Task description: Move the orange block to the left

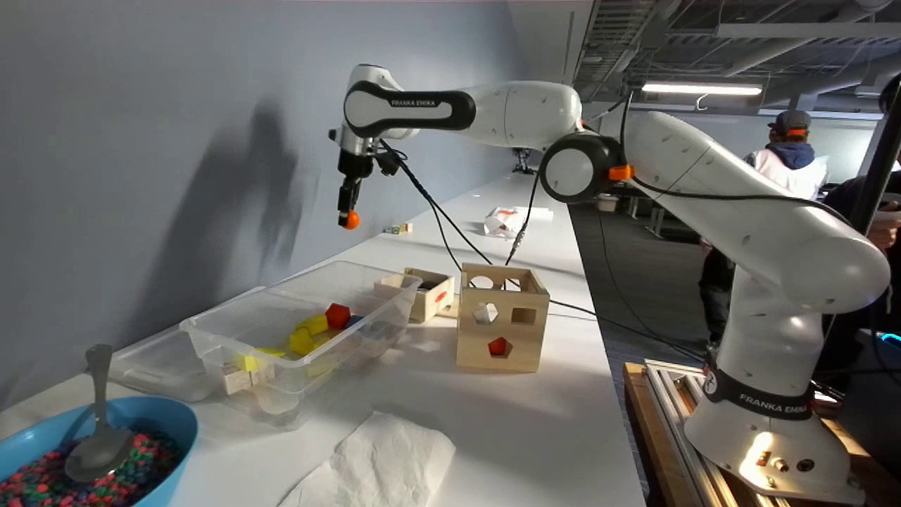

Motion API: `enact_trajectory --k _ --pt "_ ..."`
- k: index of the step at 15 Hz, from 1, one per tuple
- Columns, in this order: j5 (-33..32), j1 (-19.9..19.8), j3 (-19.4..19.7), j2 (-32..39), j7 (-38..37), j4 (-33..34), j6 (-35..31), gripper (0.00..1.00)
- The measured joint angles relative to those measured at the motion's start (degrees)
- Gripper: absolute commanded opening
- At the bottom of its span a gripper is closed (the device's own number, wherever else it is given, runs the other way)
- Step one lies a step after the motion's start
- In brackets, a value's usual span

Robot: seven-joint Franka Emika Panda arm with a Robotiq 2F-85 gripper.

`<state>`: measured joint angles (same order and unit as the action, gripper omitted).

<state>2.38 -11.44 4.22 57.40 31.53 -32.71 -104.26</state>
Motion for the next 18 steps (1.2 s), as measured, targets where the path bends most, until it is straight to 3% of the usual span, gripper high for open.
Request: enact_trajectory --k 6,12,13,15,16,18 --pt "0.03 7.72 -3.31 -1.31 7.84 -0.26 8.94 0.33" --pt "0.03 9.41 -5.12 -2.19 21.07 -0.29 19.16 0.33" --pt "-0.04 9.41 -5.14 -2.45 23.67 -0.29 20.92 0.58" --pt "-0.02 9.37 -5.13 -2.45 24.05 -0.22 21.24 0.58" --pt "-0.02 9.36 -5.13 -2.38 24.04 -0.22 21.23 0.33" --pt "-0.02 9.37 -5.13 -2.24 24.03 -0.22 21.22 0.33"
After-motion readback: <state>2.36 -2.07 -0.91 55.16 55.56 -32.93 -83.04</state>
